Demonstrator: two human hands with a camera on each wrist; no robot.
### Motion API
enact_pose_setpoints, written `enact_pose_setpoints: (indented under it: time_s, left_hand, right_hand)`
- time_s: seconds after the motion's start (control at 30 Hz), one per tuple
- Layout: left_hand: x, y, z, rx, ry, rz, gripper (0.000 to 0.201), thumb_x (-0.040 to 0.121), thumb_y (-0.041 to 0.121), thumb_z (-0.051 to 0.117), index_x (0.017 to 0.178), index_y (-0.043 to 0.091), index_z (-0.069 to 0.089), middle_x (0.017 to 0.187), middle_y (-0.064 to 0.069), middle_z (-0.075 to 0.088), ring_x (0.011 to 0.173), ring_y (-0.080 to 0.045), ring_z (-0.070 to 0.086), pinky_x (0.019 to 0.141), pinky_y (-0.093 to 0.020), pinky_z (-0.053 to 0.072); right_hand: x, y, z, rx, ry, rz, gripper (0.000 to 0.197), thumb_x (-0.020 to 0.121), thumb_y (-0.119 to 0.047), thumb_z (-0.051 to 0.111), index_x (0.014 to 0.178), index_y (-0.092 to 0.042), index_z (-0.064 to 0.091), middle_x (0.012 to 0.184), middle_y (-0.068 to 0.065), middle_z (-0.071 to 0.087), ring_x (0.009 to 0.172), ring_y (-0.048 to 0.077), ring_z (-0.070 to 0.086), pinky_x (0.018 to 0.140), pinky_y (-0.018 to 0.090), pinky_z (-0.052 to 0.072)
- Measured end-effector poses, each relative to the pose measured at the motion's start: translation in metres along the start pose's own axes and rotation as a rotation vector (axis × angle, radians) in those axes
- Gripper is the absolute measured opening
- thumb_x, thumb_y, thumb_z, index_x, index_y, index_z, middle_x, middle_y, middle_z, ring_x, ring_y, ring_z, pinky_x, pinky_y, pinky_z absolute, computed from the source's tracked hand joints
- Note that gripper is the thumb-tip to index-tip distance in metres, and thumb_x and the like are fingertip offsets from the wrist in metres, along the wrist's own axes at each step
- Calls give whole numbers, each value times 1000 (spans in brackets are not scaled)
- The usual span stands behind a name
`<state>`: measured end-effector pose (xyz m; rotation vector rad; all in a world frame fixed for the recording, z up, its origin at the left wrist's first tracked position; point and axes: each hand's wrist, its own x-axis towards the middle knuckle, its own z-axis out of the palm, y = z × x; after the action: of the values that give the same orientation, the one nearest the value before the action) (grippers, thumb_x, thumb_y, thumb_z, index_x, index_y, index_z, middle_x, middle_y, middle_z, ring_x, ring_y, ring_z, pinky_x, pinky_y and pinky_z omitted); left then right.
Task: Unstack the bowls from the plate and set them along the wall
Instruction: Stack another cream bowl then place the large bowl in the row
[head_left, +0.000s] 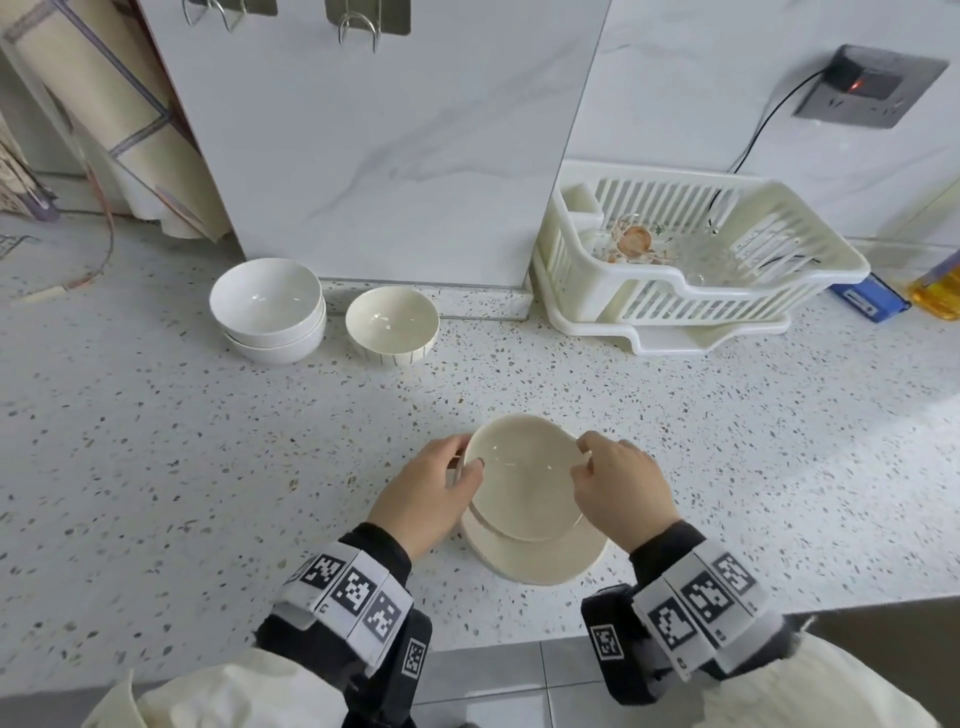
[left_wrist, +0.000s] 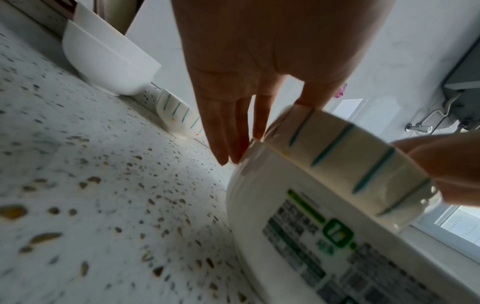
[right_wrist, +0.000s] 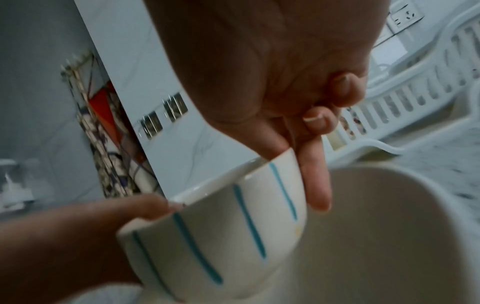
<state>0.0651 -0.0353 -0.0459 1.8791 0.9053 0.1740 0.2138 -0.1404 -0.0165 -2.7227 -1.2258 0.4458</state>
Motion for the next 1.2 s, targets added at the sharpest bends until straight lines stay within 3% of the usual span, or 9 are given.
enact_pose_setpoints:
  time_s: [0.2, 0.3, 0.4, 0.53, 0.67, 0.73, 0.83, 1.03, 1.2]
  left_hand:
    - [17, 8, -34, -31, 66, 2, 31, 93, 34, 41, 115, 18, 56, 92, 5, 63, 93, -15, 59, 82, -31, 48]
    - [31, 4, -59, -28, 86, -13, 31, 92, 37, 41, 112, 20, 56, 81, 0, 68, 79, -19, 67, 79, -41, 55]
    - [47, -1, -85, -7, 136, -39, 34, 92, 41, 38, 113, 21, 55, 73, 1, 67, 67, -19, 67, 77, -46, 56]
    - [68, -8, -112, 18, 194, -48, 37, 92, 43, 39, 121, 21, 45, 85, 9, 60, 75, -20, 66, 77, -44, 55]
    - [89, -19, -123, 32, 206, -97, 40, 91, 41, 42, 124, 19, 42, 99, 5, 59, 88, -23, 65, 75, -36, 49]
    - [103, -26, -126, 70, 199, -139, 38, 91, 39, 42, 122, 17, 43, 97, 4, 58, 87, -23, 61, 73, -33, 43]
    - [119, -34, -129, 135, 192, -176, 31, 92, 36, 41, 114, 15, 45, 86, 4, 55, 79, -22, 53, 71, -33, 40]
    - [137, -45, -130, 206, 183, -186, 30, 92, 36, 40, 114, 16, 44, 75, 5, 55, 72, -23, 54, 66, -33, 44]
    - [143, -47, -129, 226, 164, -206, 30, 91, 35, 41, 112, 15, 44, 88, -5, 63, 75, -25, 55, 68, -35, 47]
  right_hand:
    - [29, -34, -36, 46, 51, -63, 28, 88, -11, 38, 109, -7, 57, 93, 13, 68, 88, 29, 58, 76, 34, 45]
    - [49, -58, -43, 79, 33, -68, 28, 88, -12, 37, 108, -7, 57, 92, 13, 67, 85, 28, 59, 72, 33, 46]
    - [73, -84, -44, 140, 2, -82, 27, 86, -8, 37, 104, -5, 57, 78, 13, 69, 82, 28, 65, 76, 36, 52]
    - [107, -114, -40, 272, -72, -49, 28, 85, -2, 34, 106, -1, 54, 55, 6, 62, 50, 17, 61, 66, 31, 56]
    - [133, -137, -27, 372, -97, 18, 30, 87, -1, 32, 112, 2, 48, 79, 22, 72, 50, 20, 62, 58, 25, 53]
    - [145, -146, -18, 407, -115, 53, 30, 87, -1, 31, 112, 2, 47, 84, 23, 72, 51, 21, 62, 51, 22, 52]
    - [159, -153, -6, 456, -149, 114, 30, 88, -1, 31, 116, 0, 44, 92, 23, 71, 46, 12, 59, 38, 14, 41]
    - [178, -156, 7, 514, -182, 176, 30, 88, -1, 30, 116, 0, 42, 91, 25, 72, 60, 27, 65, 53, 22, 51]
    - [184, -156, 10, 536, -208, 198, 29, 88, -1, 30, 115, -1, 40, 91, 26, 71, 58, 28, 64, 54, 23, 51]
